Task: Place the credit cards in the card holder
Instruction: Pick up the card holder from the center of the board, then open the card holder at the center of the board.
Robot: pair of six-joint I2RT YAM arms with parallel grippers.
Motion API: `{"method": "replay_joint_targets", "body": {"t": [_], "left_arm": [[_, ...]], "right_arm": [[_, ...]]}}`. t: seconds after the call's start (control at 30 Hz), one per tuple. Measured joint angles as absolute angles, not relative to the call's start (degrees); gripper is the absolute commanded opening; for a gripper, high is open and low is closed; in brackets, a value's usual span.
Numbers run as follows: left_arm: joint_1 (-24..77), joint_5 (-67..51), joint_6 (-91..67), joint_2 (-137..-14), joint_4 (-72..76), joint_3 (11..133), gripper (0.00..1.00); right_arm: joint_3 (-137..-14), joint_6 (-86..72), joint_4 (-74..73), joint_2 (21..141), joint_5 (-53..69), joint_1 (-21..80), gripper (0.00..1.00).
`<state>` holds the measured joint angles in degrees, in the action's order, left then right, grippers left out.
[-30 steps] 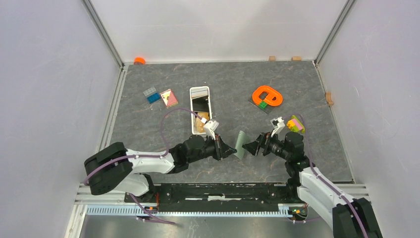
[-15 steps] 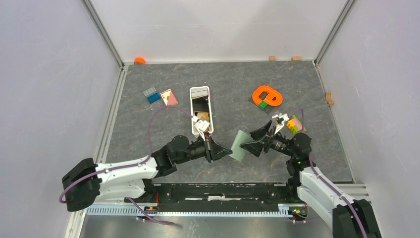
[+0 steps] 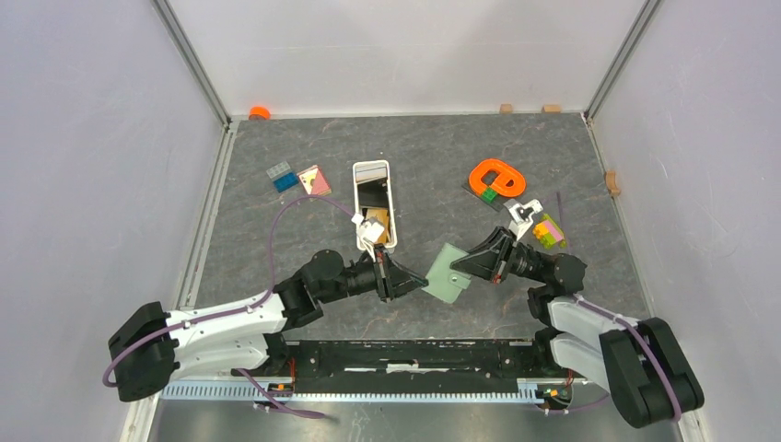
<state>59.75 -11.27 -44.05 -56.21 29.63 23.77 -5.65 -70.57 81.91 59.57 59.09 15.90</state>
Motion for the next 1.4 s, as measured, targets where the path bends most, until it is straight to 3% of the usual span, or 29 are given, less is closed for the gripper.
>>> {"method": "replay_joint_targets", "body": {"t": [0.03, 0.07, 0.2, 0.27, 0.33, 0.47, 0.77, 1.0, 1.2, 1.3, 1.37, 1.4], "left_arm": [[59.61, -11.68, -44.03, -56.25, 29.63, 23.77, 0.07], [59.46, -12.08, -44.05, -56.25, 29.52, 23.77, 0.18], [58.15, -13.23, -43.77, -56.25, 28.16, 24.01, 0.7], [56.55, -14.33, -43.42, -56.25, 25.8, 25.15, 0.83], [54.19, -16.69, -43.22, -56.27, 23.22, 27.18, 0.89], [49.76, -23.51, -43.07, -57.95, 19.97, 33.28, 0.93], [47.59, -42.76, -42.52, -68.97, 15.09, 46.57, 0.88], [48.23, -47.64, -37.56, -70.59, 5.67, 48.93, 0.84], [49.65, -48.45, -35.0, -74.32, 1.74, 52.31, 0.56], [49.63, -48.4, -34.17, -76.29, 0.64, 53.58, 0.36], [49.63, -48.42, -33.61, -77.47, -0.1, 54.22, 0.11], [49.6, -48.4, -33.3, -78.0, -0.51, 54.48, 0.03]], "right_arm": [[-5.65, -72.27, 82.48, 60.82, 59.09, 15.86, 0.0], [-5.65, -74.15, 82.91, 61.98, 59.11, 15.75, 0.0], [-5.65, -77.1, 83.4, 63.53, 59.24, 15.7, 0.0], [-5.65, -77.03, 83.74, 62.98, 59.4, 15.75, 0.0], [-5.65, -76.2, 83.9, 61.82, 59.55, 15.75, 0.0], [-5.72, -73.28, 84.31, 58.54, 60.07, 15.75, 0.0], [-8.49, -67.35, 81.89, 54.68, 61.25, 15.75, 0.0], [-11.27, -60.49, 71.77, 52.34, 61.45, 15.75, 0.0], [-12.62, -56.36, 64.75, 51.27, 61.45, 15.75, 0.0], [-12.73, -54.76, 62.02, 50.41, 61.43, 15.75, 0.0], [-12.99, -53.47, 59.92, 49.82, 61.45, 15.75, 0.1], [-13.28, -52.6, 58.39, 49.47, 61.47, 15.75, 0.21]]}}
